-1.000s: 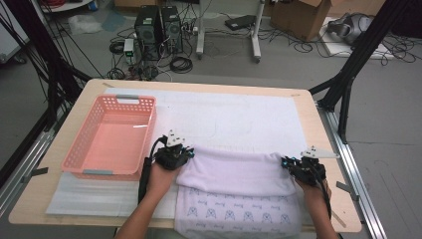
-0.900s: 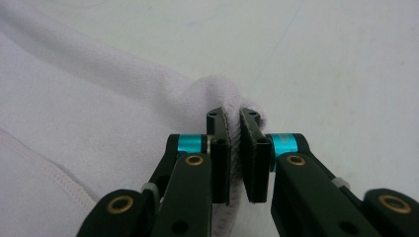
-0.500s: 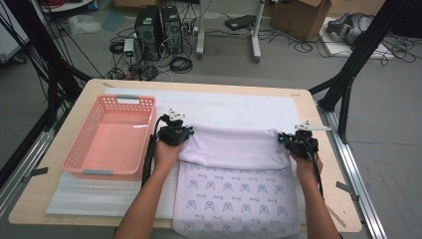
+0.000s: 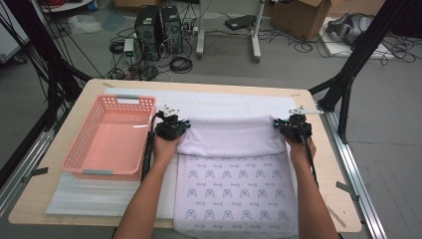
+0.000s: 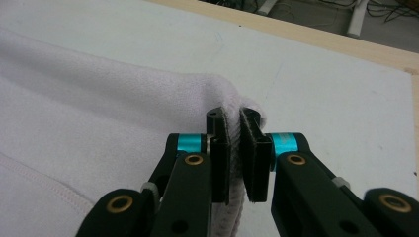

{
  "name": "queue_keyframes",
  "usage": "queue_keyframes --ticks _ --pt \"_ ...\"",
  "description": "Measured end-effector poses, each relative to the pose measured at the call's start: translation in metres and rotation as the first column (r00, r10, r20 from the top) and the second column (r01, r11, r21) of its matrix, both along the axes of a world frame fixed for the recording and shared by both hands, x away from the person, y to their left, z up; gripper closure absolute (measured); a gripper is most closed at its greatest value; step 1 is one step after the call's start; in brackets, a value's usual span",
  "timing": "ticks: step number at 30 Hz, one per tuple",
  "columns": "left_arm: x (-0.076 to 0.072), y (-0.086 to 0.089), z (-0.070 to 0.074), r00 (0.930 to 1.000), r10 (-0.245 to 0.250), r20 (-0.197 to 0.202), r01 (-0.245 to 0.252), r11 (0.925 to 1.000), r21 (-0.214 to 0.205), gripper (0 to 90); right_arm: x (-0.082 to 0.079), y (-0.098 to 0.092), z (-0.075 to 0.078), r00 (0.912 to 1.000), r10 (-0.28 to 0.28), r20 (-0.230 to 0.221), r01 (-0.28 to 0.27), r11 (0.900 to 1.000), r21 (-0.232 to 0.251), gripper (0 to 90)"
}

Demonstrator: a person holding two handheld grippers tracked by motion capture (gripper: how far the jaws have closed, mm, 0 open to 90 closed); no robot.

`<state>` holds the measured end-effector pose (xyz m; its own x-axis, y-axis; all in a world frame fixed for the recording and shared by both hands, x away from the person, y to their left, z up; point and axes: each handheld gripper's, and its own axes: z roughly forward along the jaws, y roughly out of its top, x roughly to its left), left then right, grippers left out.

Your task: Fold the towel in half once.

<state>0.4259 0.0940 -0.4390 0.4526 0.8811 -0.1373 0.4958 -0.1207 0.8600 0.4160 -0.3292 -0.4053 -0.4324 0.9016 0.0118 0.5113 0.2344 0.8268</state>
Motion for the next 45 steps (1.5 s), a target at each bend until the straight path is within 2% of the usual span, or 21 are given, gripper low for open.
queue_keyframes --ticks 1,4,5,6,7,9,11,12,14,15,17,20,23,24,29,32,34,35,37,41,45 --pt "0.002 0.0 0.002 0.9999 -0.002 -0.016 0.002 1.0 0.003 82.4 0.002 0.001 0.0 1.0 0.0 0.002 0.0 1.0 -0.006 83.6" --pt "0.007 -0.002 0.01 1.0 -0.006 -0.006 0.006 1.0 -0.001 82.4 0.007 0.004 0.0 0.9999 -0.011 -0.004 0.011 0.9999 -0.011 83.7" --pt "0.009 -0.001 0.012 0.9998 -0.012 -0.014 0.012 0.9999 0.007 82.4 0.007 0.003 -0.001 0.9999 -0.017 0.003 0.017 0.9998 -0.01 83.6" --pt "0.01 -0.001 0.012 1.0 -0.006 -0.003 0.006 1.0 -0.001 82.4 0.008 0.003 -0.001 0.9998 -0.019 0.003 0.019 0.9998 0.001 83.6" --pt "0.011 0.0 0.011 1.0 0.0 -0.001 0.0 1.0 -0.008 82.4 0.009 0.002 -0.002 0.9997 -0.024 0.0 0.024 0.9997 0.009 83.6" --pt "0.014 0.0 0.008 0.9996 -0.005 -0.029 0.004 1.0 -0.007 82.2 0.01 0.0 -0.004 0.9995 -0.032 0.001 0.032 0.9991 0.027 83.6" --pt "0.014 -0.003 0.004 0.9991 -0.015 -0.039 0.015 0.9999 -0.006 81.1 0.012 0.001 -0.007 0.9993 -0.036 -0.008 0.036 0.999 0.025 83.3" --pt "0.014 -0.004 0.003 0.9986 -0.023 -0.047 0.023 0.9997 -0.01 78.6 0.013 0.001 -0.009 0.9992 -0.036 -0.017 0.037 0.9991 0.019 82.0" --pt "0.013 -0.005 0.001 0.9978 -0.017 -0.064 0.015 0.9994 -0.033 63.0 0.014 0.002 -0.011 0.9987 -0.038 -0.033 0.039 0.9992 0.007 73.6" --pt "0.012 -0.004 0.0 0.9975 -0.019 -0.068 0.016 0.9986 -0.051 59.9 0.013 0.002 -0.012 0.9983 -0.045 -0.036 0.046 0.9989 0.011 69.8" --pt "0.009 -0.006 0.0 0.9947 -0.051 -0.089 0.048 0.998 -0.042 55.4 0.012 0.0 -0.011 0.998 -0.046 -0.043 0.048 0.9984 0.03 66.3" --pt "0.004 -0.011 0.004 0.993 -0.081 -0.086 0.078 0.9963 -0.036 54.5 0.009 -0.002 -0.011 0.998 -0.042 -0.048 0.044 0.9982 0.041 63.1" --pt "-0.003 -0.012 0.006 0.9952 -0.082 -0.053 0.079 0.9955 -0.052 54.7 0.005 -0.002 -0.01 0.9982 -0.021 -0.057 0.024 0.9984 0.05 61.4" --pt "-0.005 -0.012 0.006 0.9945 -0.085 -0.061 0.082 0.9954 -0.051 54.8 0.003 -0.002 -0.01 0.9979 -0.017 -0.063 0.02 0.9985 0.051 60.6" --pt "-0.019 -0.008 0.003 0.9947 -0.093 -0.043 0.092 0.9953 -0.03 55.2 -0.006 -0.006 -0.01 0.9936 0.022 -0.11 -0.013 0.9966 0.082 54.7" --pt "-0.026 -0.006 0.002 0.9943 -0.097 -0.045 0.096 0.9951 -0.02 53.4 -0.012 -0.002 -0.006 0.9921 0.065 -0.107 -0.056 0.9948 0.085 52.5" --pt "-0.029 -0.005 0.002 0.9911 -0.108 -0.077 0.109 0.9941 -0.002 50.2 -0.015 0.002 -0.005 0.9908 0.08 -0.11 -0.072 0.9946 0.075 50.1" --pt "-0.032 -0.005 0.003 0.9907 -0.112 -0.077 0.113 0.9935 0.009 48.7 -0.017 0.003 -0.004 0.9898 0.088 -0.112 -0.079 0.994 0.075 49.9" --pt "-0.039 -0.002 0.004 0.9942 -0.098 -0.044 0.098 0.9951 0.004 49.8 -0.024 0.005 -0.006 0.9899 0.096 -0.105 -0.09 0.9941 0.061 49.2" --pt "-0.048 0.002 -0.002 0.9937 -0.095 -0.06 0.096 0.9951 0.022 50.4 -0.035 0.003 -0.016 0.9859 0.108 -0.128 -0.1 0.9928 0.066 48.5" --pt "-0.055 0.001 -0.01 0.9892 -0.123 -0.079 0.126 0.9914 0.034 59.7 -0.045 0.002 -0.025 0.9815 0.126 -0.145 -0.117 0.9909 0.066 49.3"
